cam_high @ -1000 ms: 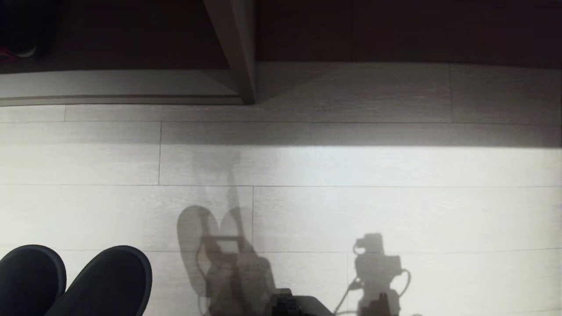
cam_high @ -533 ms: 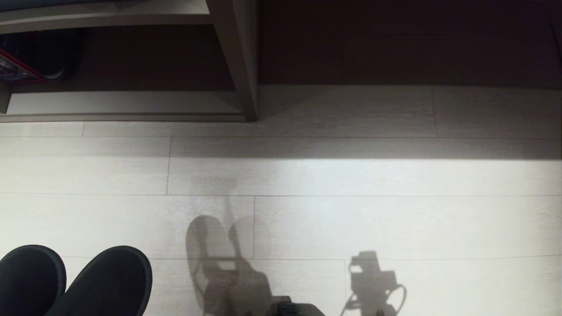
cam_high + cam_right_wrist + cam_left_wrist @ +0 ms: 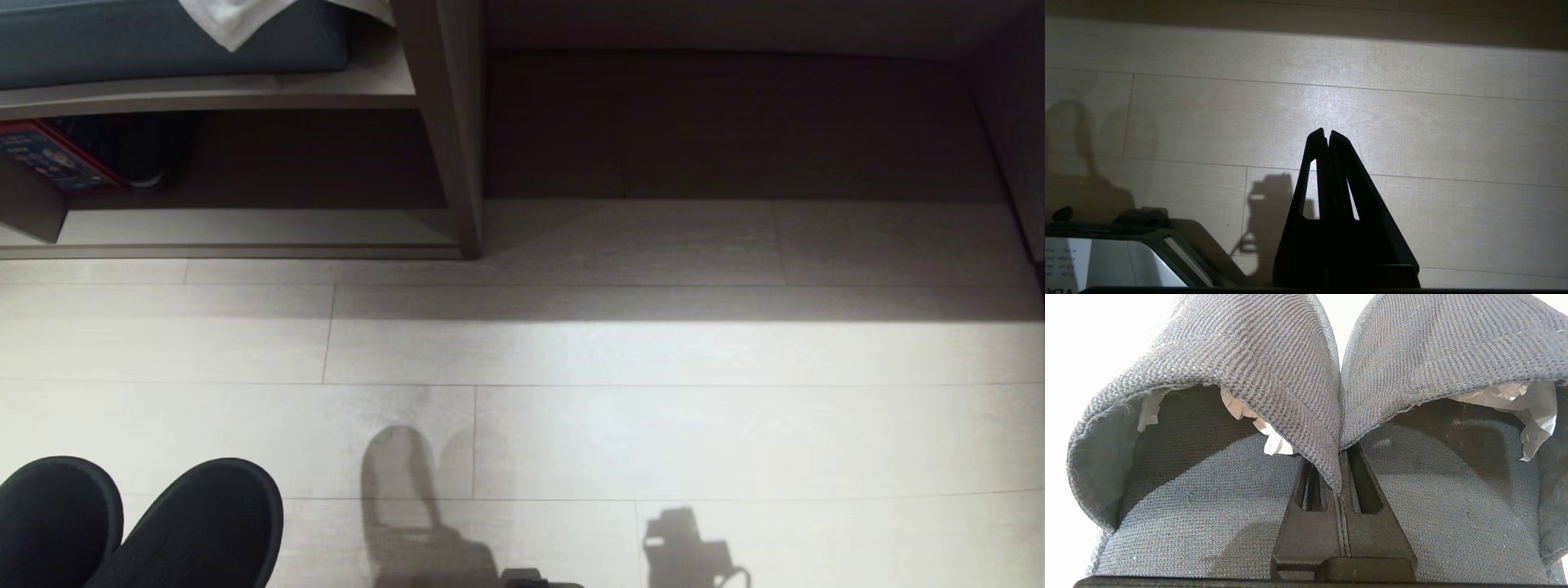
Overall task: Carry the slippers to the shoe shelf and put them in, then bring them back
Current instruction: Place the slippers on the floor
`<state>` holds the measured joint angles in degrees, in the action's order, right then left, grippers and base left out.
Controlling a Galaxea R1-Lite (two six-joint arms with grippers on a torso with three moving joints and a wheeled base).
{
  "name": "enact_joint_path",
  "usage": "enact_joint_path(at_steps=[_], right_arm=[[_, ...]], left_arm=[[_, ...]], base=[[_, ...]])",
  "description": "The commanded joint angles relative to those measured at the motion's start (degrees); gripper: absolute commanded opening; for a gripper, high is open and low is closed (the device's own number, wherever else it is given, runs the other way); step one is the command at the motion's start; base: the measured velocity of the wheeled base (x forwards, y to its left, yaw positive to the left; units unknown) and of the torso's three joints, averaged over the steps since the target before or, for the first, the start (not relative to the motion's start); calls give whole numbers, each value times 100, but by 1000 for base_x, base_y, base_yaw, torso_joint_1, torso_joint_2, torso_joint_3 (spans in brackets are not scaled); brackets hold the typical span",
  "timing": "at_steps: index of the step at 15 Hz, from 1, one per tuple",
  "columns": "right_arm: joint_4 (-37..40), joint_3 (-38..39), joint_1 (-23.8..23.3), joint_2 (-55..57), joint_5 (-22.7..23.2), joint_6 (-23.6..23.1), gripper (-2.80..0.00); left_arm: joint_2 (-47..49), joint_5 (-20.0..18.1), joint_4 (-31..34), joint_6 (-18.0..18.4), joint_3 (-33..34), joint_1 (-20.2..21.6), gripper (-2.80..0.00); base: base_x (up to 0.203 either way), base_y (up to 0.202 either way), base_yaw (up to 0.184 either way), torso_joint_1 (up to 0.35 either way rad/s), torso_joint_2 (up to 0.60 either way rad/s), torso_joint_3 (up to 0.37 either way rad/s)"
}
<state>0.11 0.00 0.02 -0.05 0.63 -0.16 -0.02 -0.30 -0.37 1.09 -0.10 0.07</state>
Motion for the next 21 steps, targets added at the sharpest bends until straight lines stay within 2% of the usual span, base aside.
enact_joint_path(at_steps=[1,6,9,12,14,21], right_arm=[[-2,0,1,5,1,-2,-280],[-2,0,-2,-4,-2,-2,-280],[-2,0,-2,-4,-2,-2,-280],[-2,0,-2,-4,-2,-2,-280],[-2,0,-2,-4,-2,-2,-280],[-2,0,6,-4,-2,-2,-280]], left_arm=[[11,4,-7,-12,1,1,-280],[11,-5,-7,14,1,1,-280],[11,-26,14,231,10,1,-280],[2,-22,-7,137,1,1,-280],[11,4,-16,-52,1,1,-280],[2,30,-16,-100,10,1,-280]], base=[[0,0,0,2,5,205],[0,0,0,3,3,204],[0,0,0,1,3,198],[0,0,0,3,2,197],[0,0,0,2,3,202],[0,0,0,3,2,201]])
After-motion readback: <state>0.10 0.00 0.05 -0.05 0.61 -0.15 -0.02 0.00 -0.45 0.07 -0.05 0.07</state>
